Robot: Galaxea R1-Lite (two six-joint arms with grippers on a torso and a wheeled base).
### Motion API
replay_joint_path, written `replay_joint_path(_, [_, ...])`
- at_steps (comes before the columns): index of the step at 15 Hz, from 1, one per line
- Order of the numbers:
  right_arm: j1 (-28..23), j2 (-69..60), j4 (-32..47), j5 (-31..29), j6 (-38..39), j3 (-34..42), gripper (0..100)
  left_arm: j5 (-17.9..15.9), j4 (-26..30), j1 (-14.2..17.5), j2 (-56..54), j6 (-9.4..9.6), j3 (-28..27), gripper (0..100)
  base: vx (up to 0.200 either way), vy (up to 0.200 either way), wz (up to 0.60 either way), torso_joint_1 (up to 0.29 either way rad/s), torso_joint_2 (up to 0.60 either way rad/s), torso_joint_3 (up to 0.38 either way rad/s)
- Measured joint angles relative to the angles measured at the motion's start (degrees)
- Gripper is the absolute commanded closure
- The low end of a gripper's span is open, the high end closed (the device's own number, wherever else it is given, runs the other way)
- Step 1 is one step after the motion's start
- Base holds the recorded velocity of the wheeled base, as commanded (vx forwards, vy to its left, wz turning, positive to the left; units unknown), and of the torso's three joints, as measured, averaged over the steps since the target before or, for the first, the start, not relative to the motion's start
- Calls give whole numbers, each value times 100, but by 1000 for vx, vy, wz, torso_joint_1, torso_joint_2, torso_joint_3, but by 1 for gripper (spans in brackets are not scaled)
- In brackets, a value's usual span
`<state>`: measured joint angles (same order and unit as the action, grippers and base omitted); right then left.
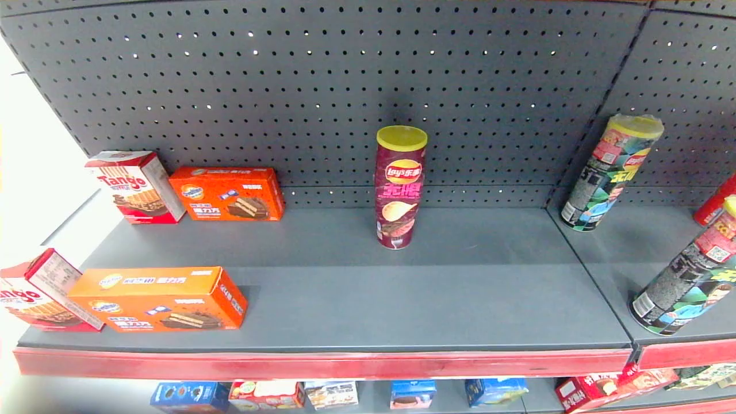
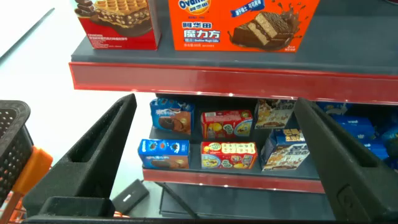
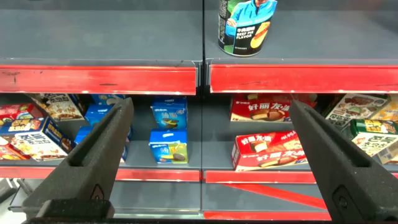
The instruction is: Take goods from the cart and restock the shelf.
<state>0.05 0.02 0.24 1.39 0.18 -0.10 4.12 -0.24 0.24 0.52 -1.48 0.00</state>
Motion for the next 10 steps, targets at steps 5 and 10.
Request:
replay_joint_path(5, [5,0,0,6,0,0,0,0,2,0,0,2,0,0,0,0,0,0,0,0])
replay_joint_path(10, [0,0,2,6,0,0,0,-5,6,0,0,4,0,0,0,0,0,0,0,0])
